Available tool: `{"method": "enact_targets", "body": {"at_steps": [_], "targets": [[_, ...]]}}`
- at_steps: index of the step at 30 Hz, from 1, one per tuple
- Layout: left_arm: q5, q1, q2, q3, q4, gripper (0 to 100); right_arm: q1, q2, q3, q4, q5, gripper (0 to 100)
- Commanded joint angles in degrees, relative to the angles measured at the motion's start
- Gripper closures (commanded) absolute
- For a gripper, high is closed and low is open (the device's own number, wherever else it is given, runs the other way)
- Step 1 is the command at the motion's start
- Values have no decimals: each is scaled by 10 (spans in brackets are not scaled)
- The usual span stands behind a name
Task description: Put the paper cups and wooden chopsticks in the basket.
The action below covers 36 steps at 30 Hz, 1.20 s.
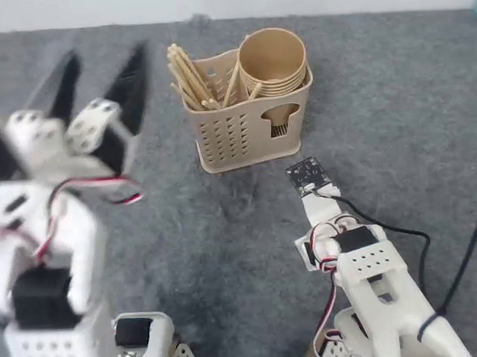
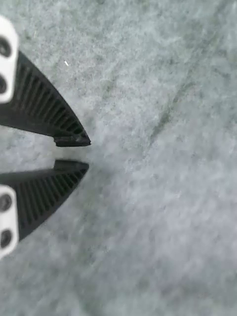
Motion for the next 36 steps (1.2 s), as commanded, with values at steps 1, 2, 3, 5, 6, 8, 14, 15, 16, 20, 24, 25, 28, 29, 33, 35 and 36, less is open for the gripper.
{"method": "enact_targets", "body": {"at_steps": [1, 2, 3, 5, 6, 8, 14, 15, 16, 20, 24, 25, 28, 29, 33, 35, 36], "targets": [[10, -39, -47, 51, 4, 979, 61, -89, -81, 65, -17, 993], [11, -45, -60, 76, 4, 965, 82, -119, -91, 71, -32, 991], [11, -46, -71, 101, 4, 972, 101, -150, -98, 72, -47, 991], [10, -46, -95, 151, 4, 991, 132, -218, -99, 75, -62, 991], [10, -45, -108, 176, 4, 990, 145, -255, -98, 85, -62, 991], [11, -45, -141, 220, 4, 990, 159, -327, -89, 117, -62, 991], [6, -44, -273, 368, 4, 990, 166, -524, -51, 200, -62, 991], [1, -44, -301, 397, 4, 990, 166, -554, -38, 204, -60, 991], [-11, -44, -330, 428, 3, 990, 165, -583, -18, 204, -51, 991], [-47, -47, -450, 556, -29, 990, 162, -592, 61, 184, -35, 991], [-64, -48, -448, 650, -62, 990, 162, -578, 132, 153, -38, 991], [-65, -47, -443, 669, -72, 990, 160, -578, 147, 152, -38, 991], [-66, -45, -448, 729, -91, 989, 160, -578, 184, 165, -39, 991], [-66, -44, -447, 734, -80, 989, 160, -578, 193, 174, -39, 991], [-66, -42, -455, 730, -17, 989, 165, -578, 209, 203, -39, 990], [-75, -33, -454, 730, 13, 989, 160, -578, 205, 233, -39, 990], [-91, -29, -454, 730, 38, 989, 159, -578, 206, 244, -39, 990]]}}
